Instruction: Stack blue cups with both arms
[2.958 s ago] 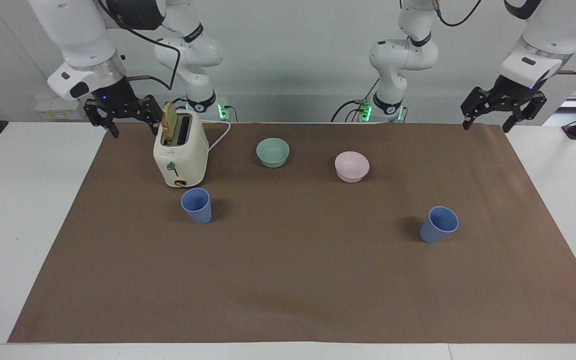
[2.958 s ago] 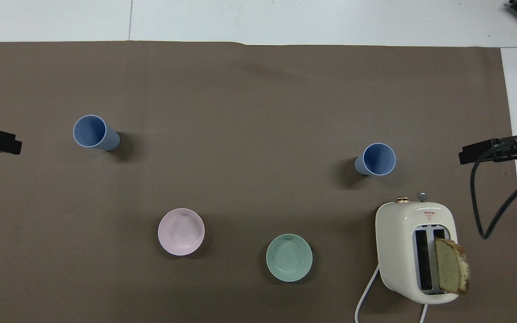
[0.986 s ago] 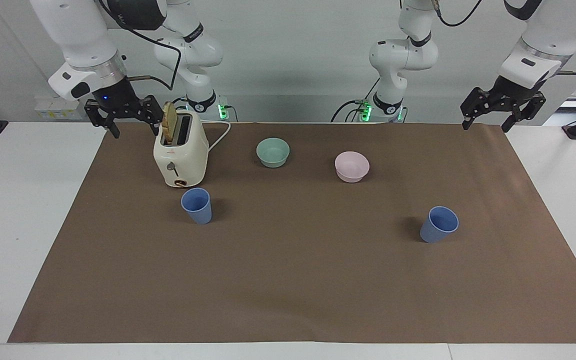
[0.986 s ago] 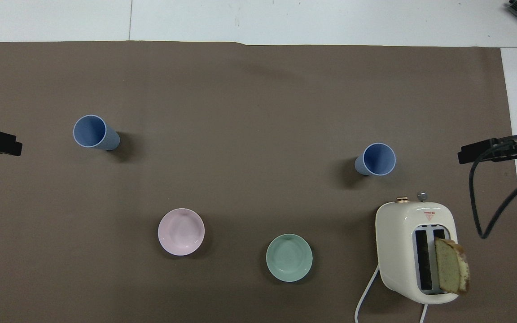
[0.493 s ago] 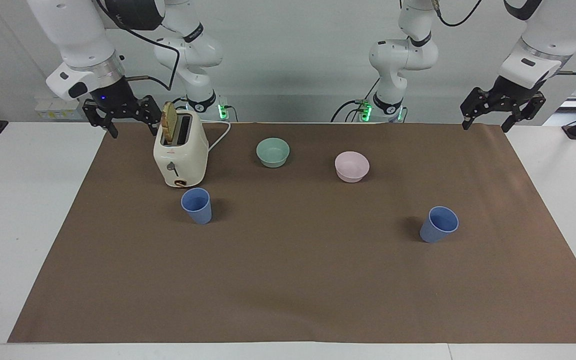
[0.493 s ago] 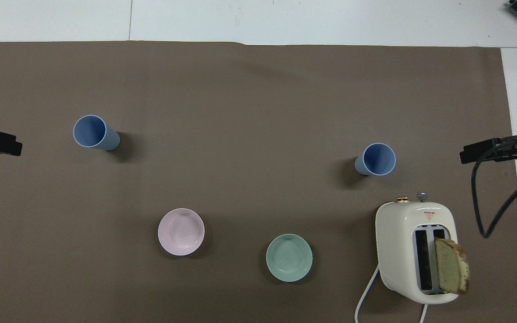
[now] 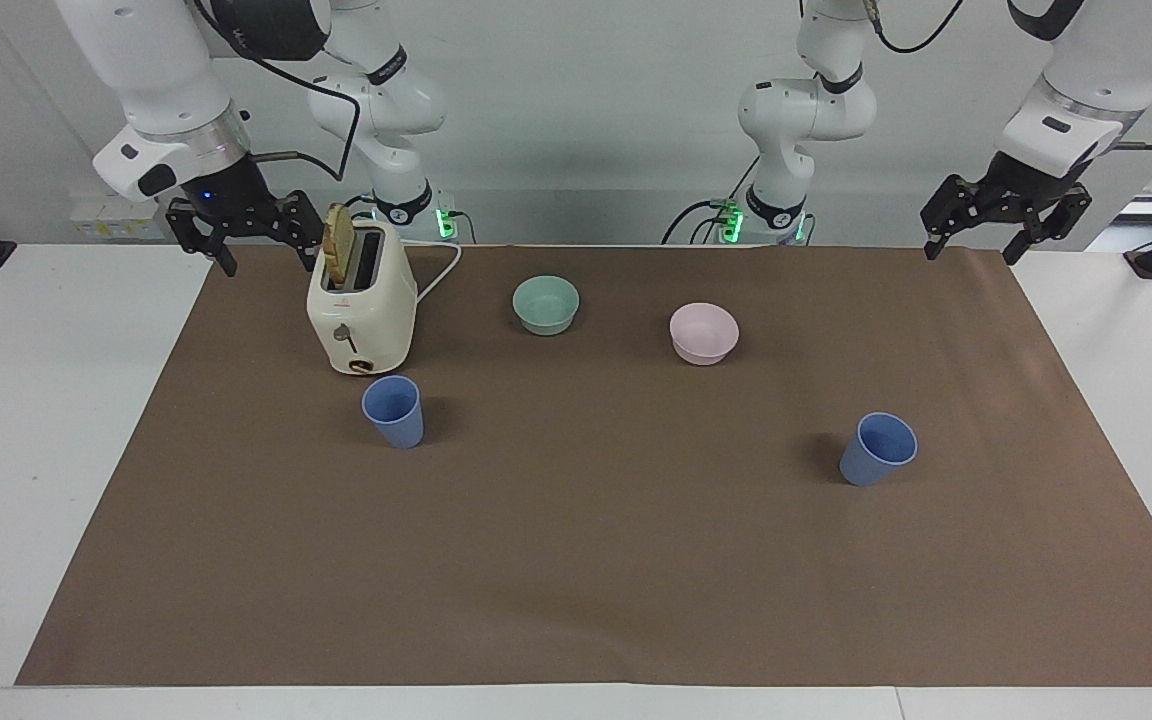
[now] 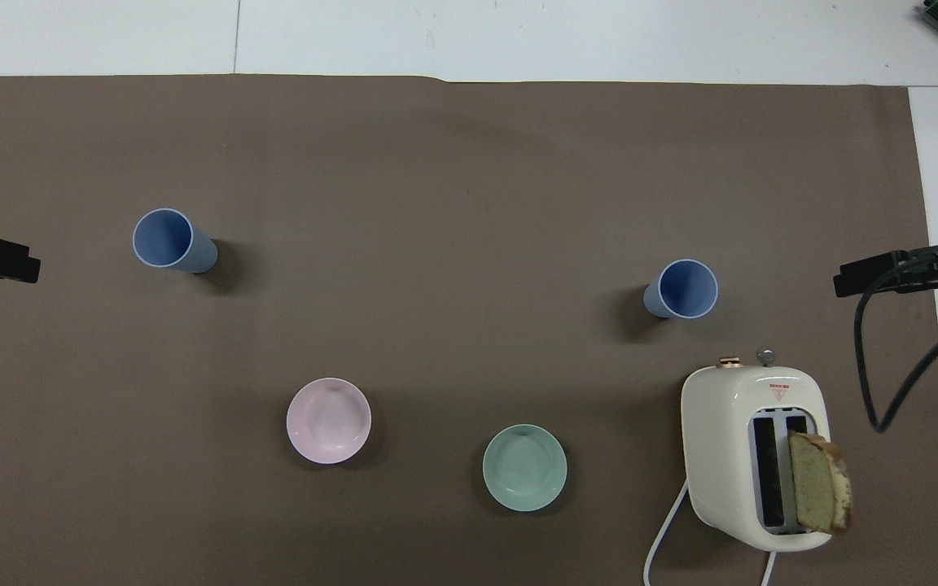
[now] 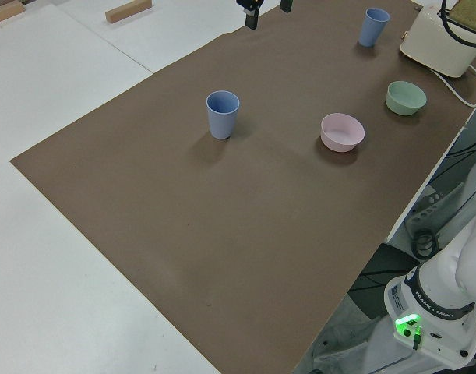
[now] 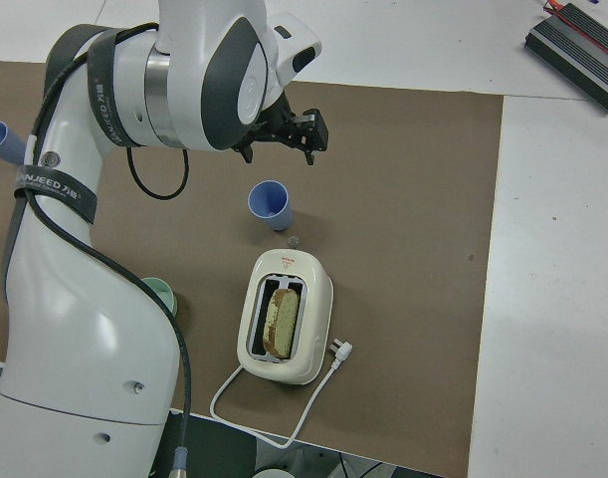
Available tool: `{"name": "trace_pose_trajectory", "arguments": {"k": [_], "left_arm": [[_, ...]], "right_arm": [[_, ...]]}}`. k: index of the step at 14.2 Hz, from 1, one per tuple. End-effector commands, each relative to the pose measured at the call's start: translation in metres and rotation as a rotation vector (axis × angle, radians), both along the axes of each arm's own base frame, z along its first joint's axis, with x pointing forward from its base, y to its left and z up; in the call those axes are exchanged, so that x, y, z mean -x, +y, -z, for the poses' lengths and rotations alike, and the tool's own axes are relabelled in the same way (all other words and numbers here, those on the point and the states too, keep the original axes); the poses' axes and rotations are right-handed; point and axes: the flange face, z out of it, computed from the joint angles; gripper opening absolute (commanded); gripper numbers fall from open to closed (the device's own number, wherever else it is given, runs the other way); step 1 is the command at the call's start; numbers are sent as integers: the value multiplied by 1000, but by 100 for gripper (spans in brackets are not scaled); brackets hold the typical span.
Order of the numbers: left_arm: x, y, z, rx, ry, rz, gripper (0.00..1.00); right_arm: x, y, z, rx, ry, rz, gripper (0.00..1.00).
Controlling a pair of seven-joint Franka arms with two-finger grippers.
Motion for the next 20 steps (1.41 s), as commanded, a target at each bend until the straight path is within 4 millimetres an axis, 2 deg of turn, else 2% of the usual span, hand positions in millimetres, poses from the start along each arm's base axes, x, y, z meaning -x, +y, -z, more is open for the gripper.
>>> {"name": "trace_pose_trajectory", "arguments": {"k": [1,20], "left_arm": [[6,1,-1,-9,0,-4,100],[8,2,1,-8,2,-6,100]], "right_arm": [[4,-3,0,7,-8,-18,100],[4,-3,0,7,-8,-18,100]]}}
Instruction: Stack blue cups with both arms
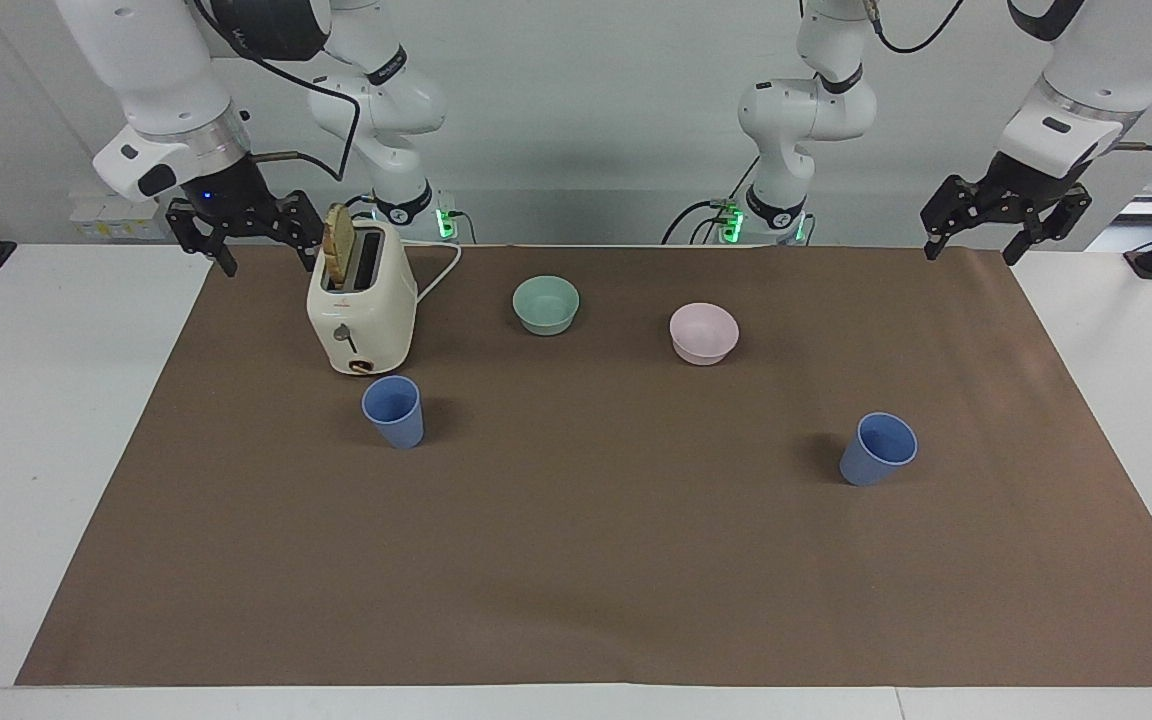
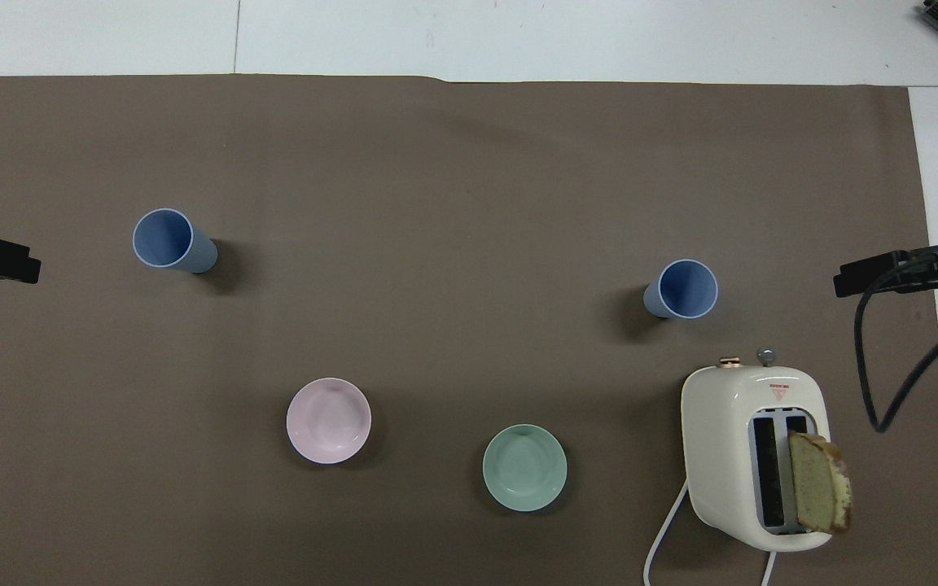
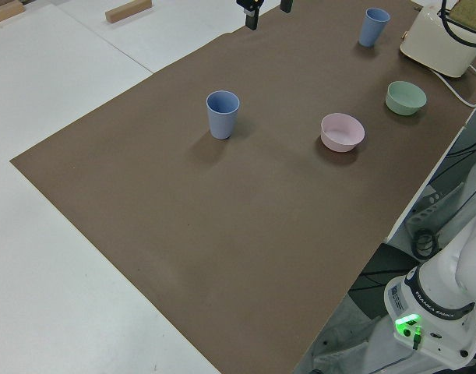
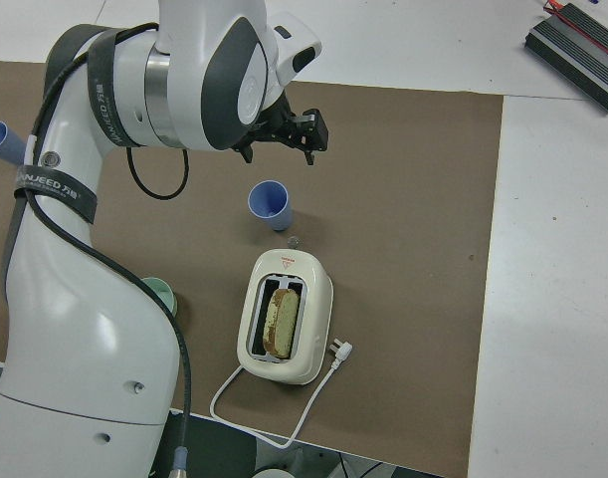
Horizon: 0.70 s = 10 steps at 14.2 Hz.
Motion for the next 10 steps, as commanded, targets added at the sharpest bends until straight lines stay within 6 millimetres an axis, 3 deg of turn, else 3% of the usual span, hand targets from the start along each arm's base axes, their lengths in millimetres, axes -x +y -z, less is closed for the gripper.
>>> {"name": "trace_pose_trajectory", "arguments": {"k": [1,10], "left_arm": [[9,1,0,-8,0,-4,100],[8,3,2,-8,-8,-7,100]], "right_arm": [[4,-3,-1,7,-8,-18,100],[4,-3,-1,7,-8,-18,100]]}}
